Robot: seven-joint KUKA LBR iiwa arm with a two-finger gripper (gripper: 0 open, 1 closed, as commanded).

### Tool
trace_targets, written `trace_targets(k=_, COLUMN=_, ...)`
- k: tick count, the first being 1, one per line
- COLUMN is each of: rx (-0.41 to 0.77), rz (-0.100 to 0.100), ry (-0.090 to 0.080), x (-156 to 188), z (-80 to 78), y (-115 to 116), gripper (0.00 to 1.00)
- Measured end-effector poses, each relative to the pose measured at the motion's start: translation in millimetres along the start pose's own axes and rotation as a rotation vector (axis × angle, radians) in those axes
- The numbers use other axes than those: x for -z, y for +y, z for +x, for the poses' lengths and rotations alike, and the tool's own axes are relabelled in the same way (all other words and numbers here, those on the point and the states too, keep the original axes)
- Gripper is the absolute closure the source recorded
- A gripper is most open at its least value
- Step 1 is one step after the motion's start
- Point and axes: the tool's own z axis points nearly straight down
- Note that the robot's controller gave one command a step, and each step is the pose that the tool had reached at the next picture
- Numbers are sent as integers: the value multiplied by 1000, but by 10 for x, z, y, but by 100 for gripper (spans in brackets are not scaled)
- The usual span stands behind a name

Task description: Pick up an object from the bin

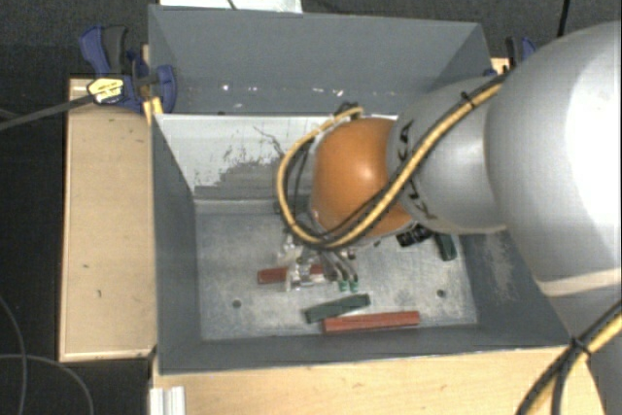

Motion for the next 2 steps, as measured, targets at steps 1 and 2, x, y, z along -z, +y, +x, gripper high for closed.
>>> trace_targets(k=1, rx=83, rz=2, ry=10, x=1121, z=-151, y=-116, gripper=100)
trace_targets(k=2, rx=82, rz=2, ry=11, x=1120, z=-151, y=-116, gripper=100)
